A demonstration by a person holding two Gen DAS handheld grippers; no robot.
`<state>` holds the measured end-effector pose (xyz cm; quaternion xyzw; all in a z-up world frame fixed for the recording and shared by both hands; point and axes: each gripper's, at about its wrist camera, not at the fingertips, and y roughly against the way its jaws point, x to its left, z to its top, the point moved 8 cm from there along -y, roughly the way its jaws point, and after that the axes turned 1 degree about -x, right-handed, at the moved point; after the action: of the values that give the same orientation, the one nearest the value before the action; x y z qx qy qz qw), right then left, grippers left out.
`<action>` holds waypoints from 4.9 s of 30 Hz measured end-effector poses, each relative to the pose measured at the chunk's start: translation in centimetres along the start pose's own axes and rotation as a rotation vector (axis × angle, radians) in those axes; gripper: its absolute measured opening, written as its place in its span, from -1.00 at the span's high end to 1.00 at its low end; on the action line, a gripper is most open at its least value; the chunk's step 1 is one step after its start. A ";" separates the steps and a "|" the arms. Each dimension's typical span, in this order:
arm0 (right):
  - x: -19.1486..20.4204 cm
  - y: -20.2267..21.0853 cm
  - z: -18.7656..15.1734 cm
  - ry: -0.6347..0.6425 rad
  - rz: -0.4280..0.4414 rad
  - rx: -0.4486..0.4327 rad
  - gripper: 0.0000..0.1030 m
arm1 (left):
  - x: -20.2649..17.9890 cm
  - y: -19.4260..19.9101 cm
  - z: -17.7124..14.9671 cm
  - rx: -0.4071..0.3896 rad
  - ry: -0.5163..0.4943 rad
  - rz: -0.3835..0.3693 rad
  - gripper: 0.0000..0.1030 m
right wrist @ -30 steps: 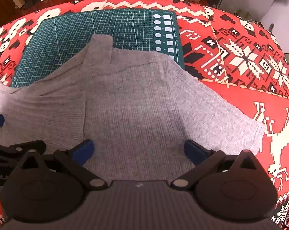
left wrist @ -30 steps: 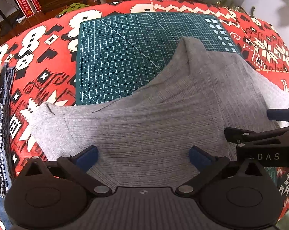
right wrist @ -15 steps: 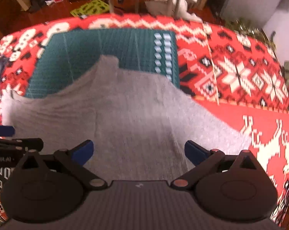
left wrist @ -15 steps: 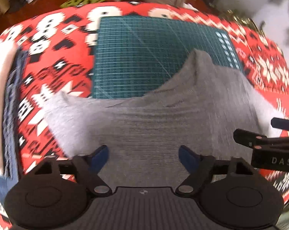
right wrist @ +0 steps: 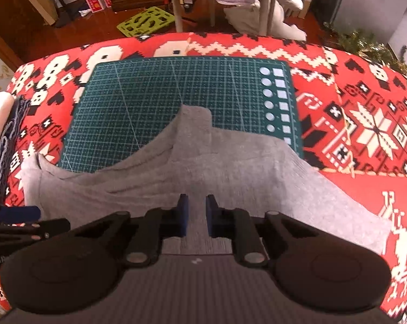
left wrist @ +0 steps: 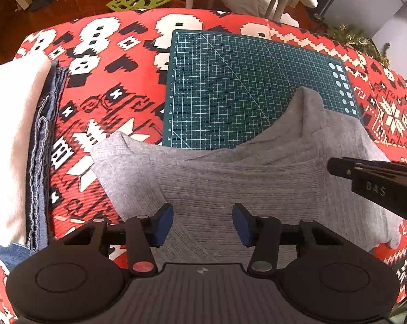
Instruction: Fold clothes
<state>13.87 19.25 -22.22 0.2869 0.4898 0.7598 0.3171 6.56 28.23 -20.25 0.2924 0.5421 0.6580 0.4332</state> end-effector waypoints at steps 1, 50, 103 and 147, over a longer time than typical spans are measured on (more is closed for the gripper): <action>0.1 0.0 0.1 0.003 0.010 -0.002 0.80 | 0.0 -0.1 0.0 0.004 0.002 0.000 0.04; 2.4 0.6 1.1 0.068 0.078 -0.043 0.90 | 1.3 -0.5 -0.3 0.022 0.069 -0.020 0.14; 3.5 -0.5 1.1 0.018 0.147 -0.046 0.93 | 3.2 0.5 -3.3 0.001 0.126 -0.056 0.27; 15.3 -4.4 1.6 0.179 0.289 0.061 0.92 | 8.2 -1.5 3.8 -0.062 0.214 -0.135 0.82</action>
<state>6.22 33.25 -23.85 0.2948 0.4927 0.8047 0.1508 6.50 37.34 -21.49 0.1697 0.5829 0.6715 0.4248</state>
